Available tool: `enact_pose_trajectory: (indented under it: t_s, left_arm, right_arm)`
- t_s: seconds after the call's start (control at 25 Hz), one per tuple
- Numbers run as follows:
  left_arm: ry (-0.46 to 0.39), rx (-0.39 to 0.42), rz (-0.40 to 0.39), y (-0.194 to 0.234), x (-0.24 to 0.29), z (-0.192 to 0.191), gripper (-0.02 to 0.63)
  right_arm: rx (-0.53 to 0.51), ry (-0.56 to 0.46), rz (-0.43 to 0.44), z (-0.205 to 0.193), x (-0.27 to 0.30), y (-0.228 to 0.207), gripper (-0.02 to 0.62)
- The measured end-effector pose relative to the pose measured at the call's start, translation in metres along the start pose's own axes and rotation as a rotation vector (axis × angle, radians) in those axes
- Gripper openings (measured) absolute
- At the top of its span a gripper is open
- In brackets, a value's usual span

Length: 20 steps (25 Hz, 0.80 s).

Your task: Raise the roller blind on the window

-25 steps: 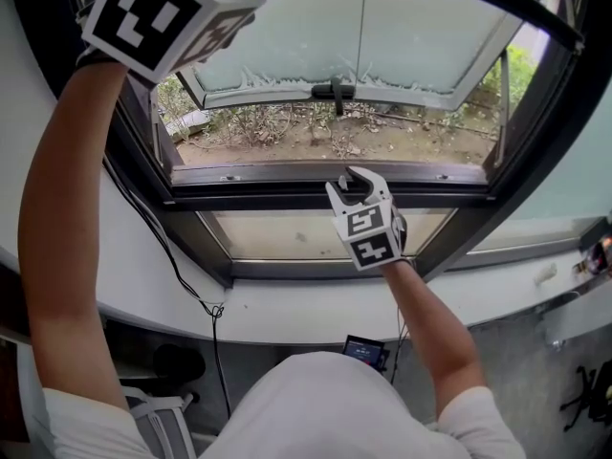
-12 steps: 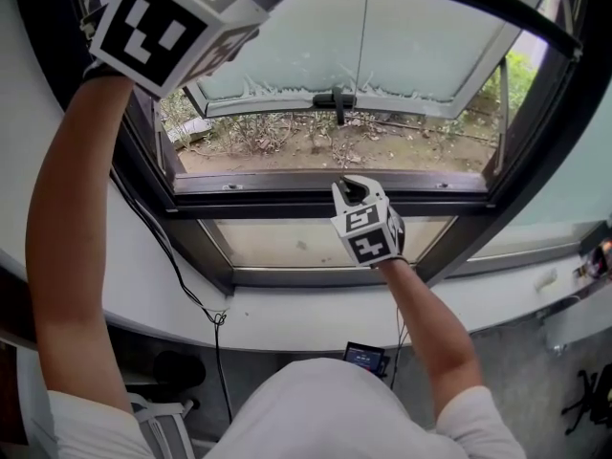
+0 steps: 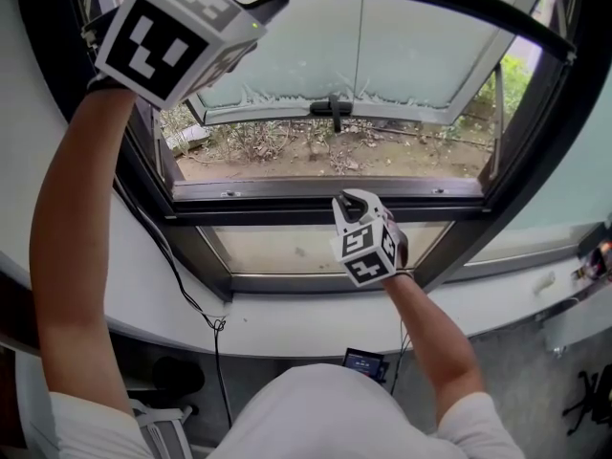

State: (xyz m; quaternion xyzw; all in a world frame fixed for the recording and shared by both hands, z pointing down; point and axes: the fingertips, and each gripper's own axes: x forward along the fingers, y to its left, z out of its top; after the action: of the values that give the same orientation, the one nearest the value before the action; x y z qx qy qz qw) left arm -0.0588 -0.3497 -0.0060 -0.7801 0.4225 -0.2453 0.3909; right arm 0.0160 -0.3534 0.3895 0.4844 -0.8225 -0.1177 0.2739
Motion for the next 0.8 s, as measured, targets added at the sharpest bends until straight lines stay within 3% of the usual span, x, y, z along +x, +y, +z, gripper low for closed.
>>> enact_pose_trajectory:
  t_s: [0.36, 0.8]
  left_arm:
    - [-0.018, -0.009, 0.031, 0.006, -0.003, 0.005, 0.12]
    - [-0.084, -0.089, 0.047, 0.003, -0.016, 0.009, 0.12]
  right_arm:
    - [-0.01, -0.013, -0.018, 0.004, -0.008, -0.004, 0.058]
    - [-0.025, -0.002, -0.038, 0.002, -0.02, -0.004, 0.058]
